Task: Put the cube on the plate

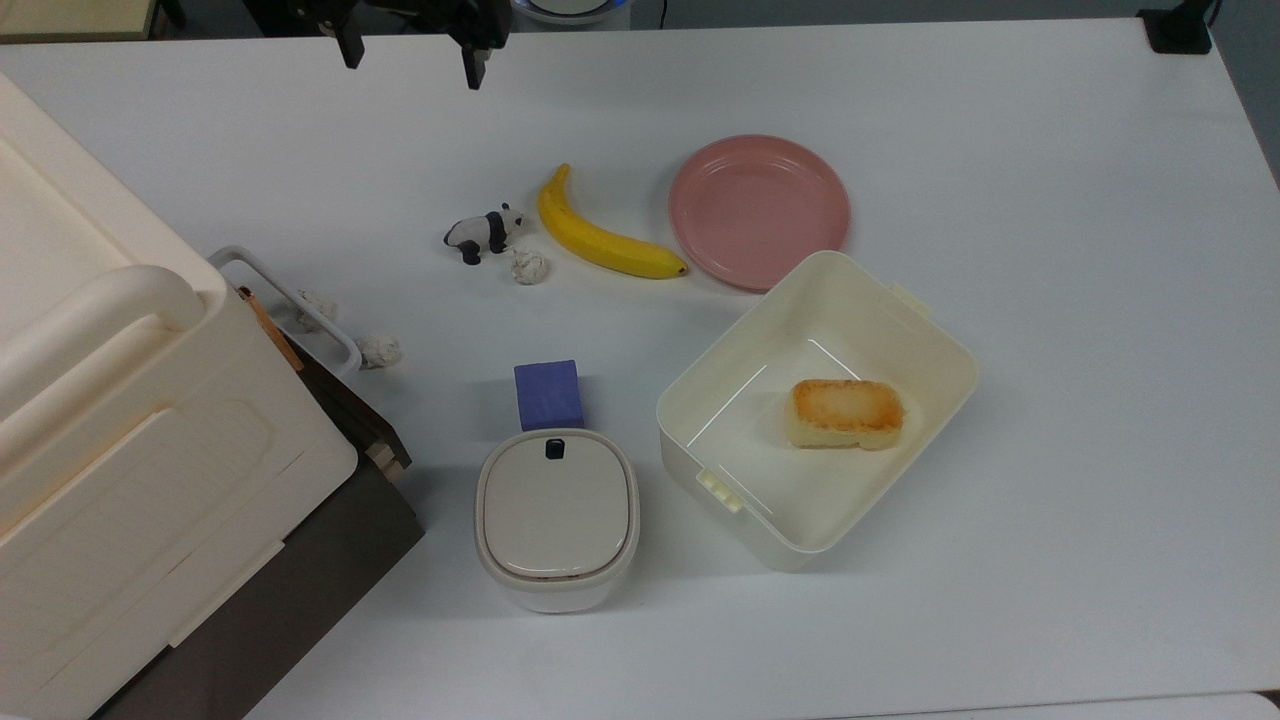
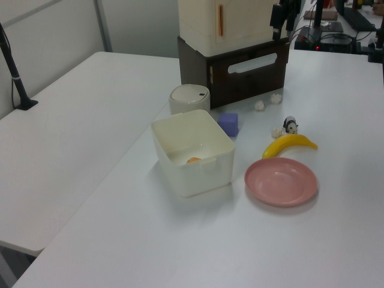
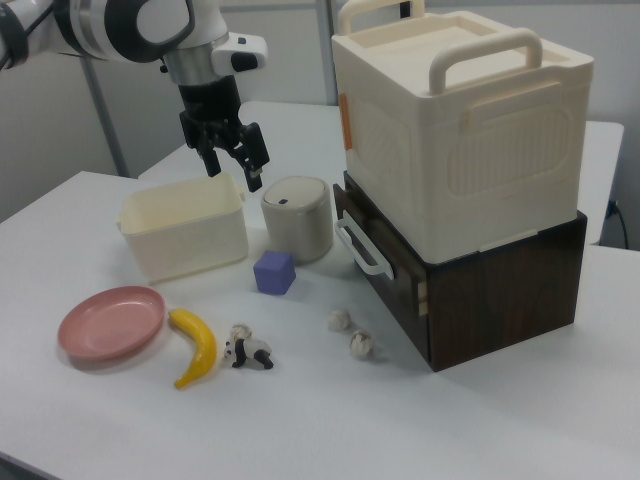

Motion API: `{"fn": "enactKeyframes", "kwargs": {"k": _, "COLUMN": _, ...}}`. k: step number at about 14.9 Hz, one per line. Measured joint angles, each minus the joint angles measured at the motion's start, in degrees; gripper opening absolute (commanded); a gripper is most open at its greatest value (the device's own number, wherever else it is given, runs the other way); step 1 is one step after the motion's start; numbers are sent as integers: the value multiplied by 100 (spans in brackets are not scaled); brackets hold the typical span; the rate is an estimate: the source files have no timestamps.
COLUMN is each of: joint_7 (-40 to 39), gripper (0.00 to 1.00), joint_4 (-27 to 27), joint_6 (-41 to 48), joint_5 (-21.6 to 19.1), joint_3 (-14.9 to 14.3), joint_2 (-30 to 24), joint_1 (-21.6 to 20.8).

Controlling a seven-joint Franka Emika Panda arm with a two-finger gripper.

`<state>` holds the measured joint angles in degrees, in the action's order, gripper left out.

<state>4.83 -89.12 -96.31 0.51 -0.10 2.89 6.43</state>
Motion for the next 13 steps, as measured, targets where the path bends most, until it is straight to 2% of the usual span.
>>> {"fn": "enactKeyframes", "kwargs": {"k": 6, "joint_7": -11, "gripper": 100, "joint_4": 212, "joint_6": 507, "joint_5": 4, "joint_3": 12, "joint_2": -32, "joint_1": -16}}
{"fn": "enactKeyframes", "kwargs": {"k": 10, "joint_7": -15, "gripper": 100, "joint_4": 223, "joint_6": 553, "joint_5": 413, "joint_3": 19, "joint_2": -30, "joint_1": -214}}
{"fn": "enactKeyframes", "kwargs": {"k": 13, "joint_7": -16, "gripper": 100, "joint_4": 220, "joint_6": 553, "joint_5": 491, "joint_3": 24, "joint_2": -13, "joint_1": -345}}
